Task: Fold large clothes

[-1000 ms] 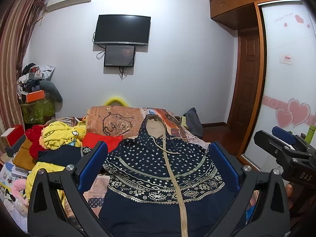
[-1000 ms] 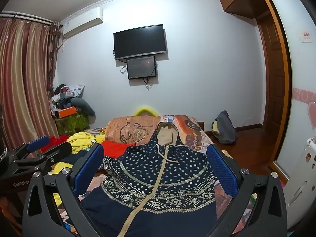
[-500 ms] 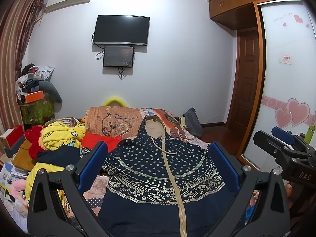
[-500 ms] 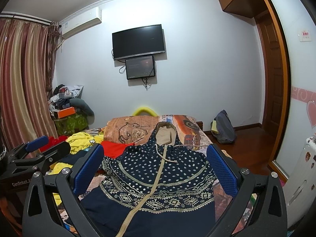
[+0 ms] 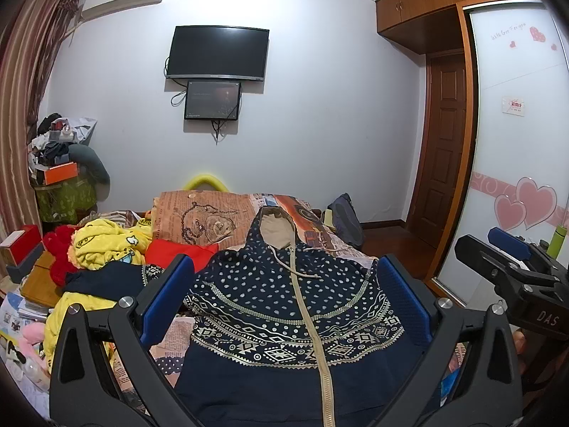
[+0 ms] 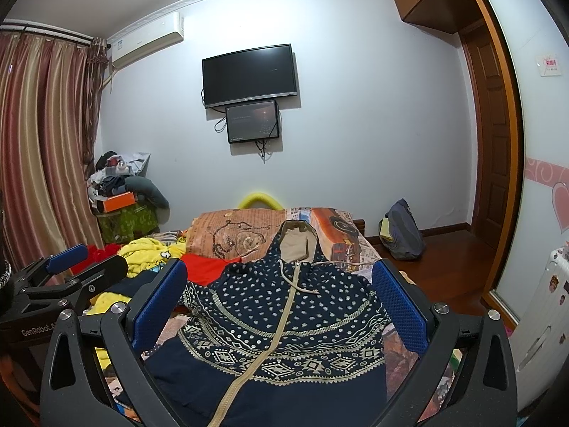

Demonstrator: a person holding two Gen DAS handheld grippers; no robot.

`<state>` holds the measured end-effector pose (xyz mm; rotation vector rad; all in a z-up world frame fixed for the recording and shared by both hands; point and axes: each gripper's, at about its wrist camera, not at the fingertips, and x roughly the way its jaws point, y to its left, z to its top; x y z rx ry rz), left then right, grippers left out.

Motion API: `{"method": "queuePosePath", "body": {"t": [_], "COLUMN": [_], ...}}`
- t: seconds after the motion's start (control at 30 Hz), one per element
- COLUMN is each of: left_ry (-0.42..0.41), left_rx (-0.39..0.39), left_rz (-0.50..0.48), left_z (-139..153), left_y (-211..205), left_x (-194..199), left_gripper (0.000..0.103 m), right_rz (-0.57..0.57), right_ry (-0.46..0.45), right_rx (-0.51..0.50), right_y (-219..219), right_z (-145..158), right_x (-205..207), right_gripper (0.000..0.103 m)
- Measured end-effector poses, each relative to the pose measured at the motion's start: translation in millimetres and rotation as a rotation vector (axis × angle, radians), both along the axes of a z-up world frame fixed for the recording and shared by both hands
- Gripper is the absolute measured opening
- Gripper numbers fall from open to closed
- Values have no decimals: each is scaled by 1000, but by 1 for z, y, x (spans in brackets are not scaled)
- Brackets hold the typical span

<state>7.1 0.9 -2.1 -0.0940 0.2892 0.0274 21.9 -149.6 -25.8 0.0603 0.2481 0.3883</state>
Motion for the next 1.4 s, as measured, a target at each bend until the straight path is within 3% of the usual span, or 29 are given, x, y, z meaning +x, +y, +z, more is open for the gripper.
{"method": "queuePosePath", "body": {"t": [1.0, 1.4], "left_ry": [10, 29], "left_rx": [-19, -38], "left_rz": [3, 23], "left_z": [-4, 4], "left_y": [7, 44], "left_x": [5, 41], "left_gripper": [103, 103], "right_rz": [-6, 15], "right_ry": [4, 45], "right_rx": [-15, -34], "right_y": [3, 14], "right_z": [0, -2], "right_x": [5, 45], "right_gripper": [103, 103]}}
